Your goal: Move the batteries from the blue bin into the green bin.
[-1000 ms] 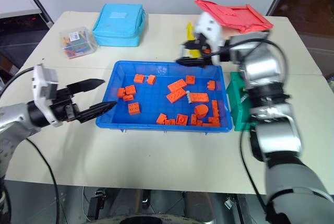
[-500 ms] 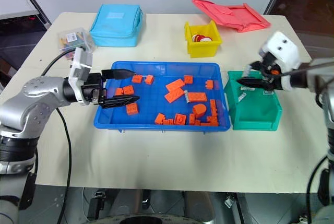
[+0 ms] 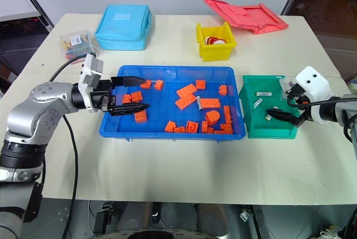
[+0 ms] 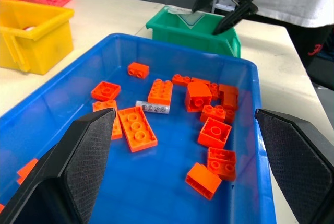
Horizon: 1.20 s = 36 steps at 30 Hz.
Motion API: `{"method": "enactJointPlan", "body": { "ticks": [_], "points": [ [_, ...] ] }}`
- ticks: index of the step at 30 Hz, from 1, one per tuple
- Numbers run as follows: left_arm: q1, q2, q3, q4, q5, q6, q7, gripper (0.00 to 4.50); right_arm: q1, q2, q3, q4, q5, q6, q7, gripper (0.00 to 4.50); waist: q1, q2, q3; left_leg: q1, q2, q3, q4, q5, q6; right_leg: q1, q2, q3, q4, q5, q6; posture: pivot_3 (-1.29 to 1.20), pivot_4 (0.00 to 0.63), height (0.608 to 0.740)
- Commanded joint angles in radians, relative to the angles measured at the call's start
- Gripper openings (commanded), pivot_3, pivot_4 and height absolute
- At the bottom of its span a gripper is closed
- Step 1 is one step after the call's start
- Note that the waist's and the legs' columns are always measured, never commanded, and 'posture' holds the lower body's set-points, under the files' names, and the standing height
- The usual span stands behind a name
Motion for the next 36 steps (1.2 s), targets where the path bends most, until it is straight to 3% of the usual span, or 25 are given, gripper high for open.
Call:
{"method": "enactJointPlan", "body": {
  "ticks": [1, 7, 10, 20, 36],
  "points": [
    [0.014, 0.023, 0.048, -0.045, -0.012, 0.007, 0.007, 4.5, -0.116, -0.012, 0.005, -0.005, 0.025, -0.01, -0.013, 4.49, -0.002, 0.0, 0.0, 0.0, 0.0, 0.0, 0.0, 0.0, 0.0, 0.0, 0.0, 0.0, 0.0, 0.0, 0.0, 0.0, 0.15, 0.74],
    [0.027, 0.035, 0.096, -0.063, -0.042, 0.041, 0.032, 4.5, -0.407, 0.119, 0.111, -0.072, 0.154, 0.105, -0.009, 4.49, -0.011, 0.0, 0.0, 0.0, 0.0, -0.001, 0.0, 0.0, 0.0, 0.0, 0.0, 0.0, 0.0, 0.0, 0.0, 0.0, 0.15, 0.74],
    [0.045, 0.046, 0.12, -0.091, -0.057, 0.061, 0.046, 4.5, -0.47, 0.216, 0.197, -0.081, 0.158, 0.123, -0.04, 4.49, -0.016, -0.001, 0.0, 0.0, 0.0, -0.002, 0.0, 0.0, 0.0, 0.0, 0.0, -0.001, 0.0, 0.0, 0.0, 0.0, 0.15, 0.74],
    [0.13, 0.034, 0.21, -0.239, -0.158, 0.143, 0.163, 4.5, -0.43, 0.348, 0.465, 0.172, -0.055, -0.149, -0.071, 4.49, -0.001, -0.001, 0.0, -0.001, -0.001, -0.001, 0.001, 0.0, 0.0, 0.0, -0.002, -0.001, 0.001, 0.0, 0.0, 0.0, 0.15, 0.74],
    [0.278, 0.037, 0.286, -0.369, -0.232, 0.171, 0.292, 4.5, -0.408, 0.327, 0.472, 0.25, -0.055, -0.161, 0.092, 4.49, 0.005, -0.002, -0.001, 0.0, -0.001, -0.002, 0.003, 0.0, 0.0, 0.003, -0.002, -0.001, 0.001, 0.0, 0.0, 0.0, 0.15, 0.74]
  ]
}}
